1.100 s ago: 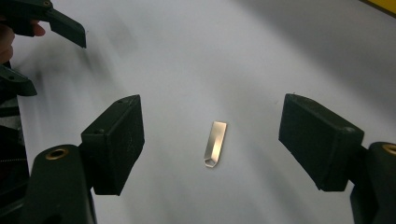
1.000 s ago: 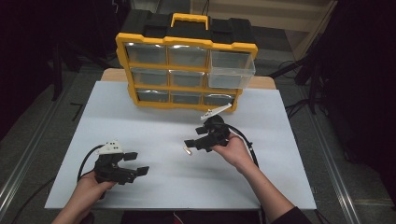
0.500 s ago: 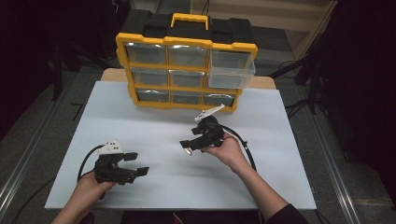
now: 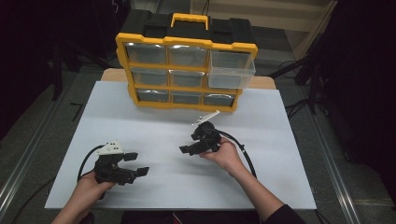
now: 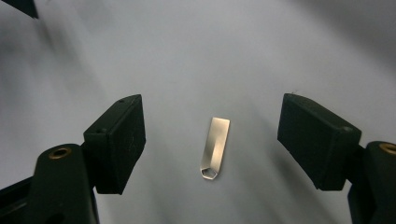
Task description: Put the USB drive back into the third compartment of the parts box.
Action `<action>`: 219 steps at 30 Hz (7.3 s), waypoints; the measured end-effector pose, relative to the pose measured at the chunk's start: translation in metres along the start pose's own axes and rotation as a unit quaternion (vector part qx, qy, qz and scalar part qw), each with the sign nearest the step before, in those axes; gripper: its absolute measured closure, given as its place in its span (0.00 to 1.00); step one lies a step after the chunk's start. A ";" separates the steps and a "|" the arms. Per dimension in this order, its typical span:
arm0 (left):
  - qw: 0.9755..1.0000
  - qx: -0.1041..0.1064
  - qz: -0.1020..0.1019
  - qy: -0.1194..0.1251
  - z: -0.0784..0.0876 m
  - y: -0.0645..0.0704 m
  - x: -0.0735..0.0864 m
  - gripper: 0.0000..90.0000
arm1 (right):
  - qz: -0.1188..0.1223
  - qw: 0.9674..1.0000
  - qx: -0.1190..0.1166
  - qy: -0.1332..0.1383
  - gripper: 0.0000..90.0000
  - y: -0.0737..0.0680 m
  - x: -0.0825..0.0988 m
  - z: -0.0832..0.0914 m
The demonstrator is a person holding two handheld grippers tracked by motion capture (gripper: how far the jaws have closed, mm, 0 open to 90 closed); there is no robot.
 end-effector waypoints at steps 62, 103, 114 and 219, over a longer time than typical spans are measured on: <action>1.000 0.006 0.000 0.000 0.000 0.001 -0.001 0.26 | 0.026 0.999 -0.023 -0.005 0.85 0.014 0.005 0.038; 1.000 0.014 -0.005 0.000 0.000 0.004 -0.001 0.26 | 0.166 0.975 -0.100 -0.111 0.85 0.002 -0.031 0.111; 1.000 0.013 -0.004 -0.002 -0.002 0.004 -0.001 0.26 | 0.196 0.969 -0.103 -0.111 0.85 -0.008 -0.054 0.140; 1.000 0.023 -0.006 -0.001 -0.002 0.004 0.000 0.26 | 0.138 0.989 -0.008 -0.057 0.67 0.043 -0.189 0.254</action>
Point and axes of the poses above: each handheld gripper's, and its own axes: z roughly backward along the jaws, x roughly out of its underside, y roughly to its right, the point moved 1 cm from there along -z, roughly forward along the jaws, and after that the axes turned 11 degrees about -x, right-handed, at the moved point
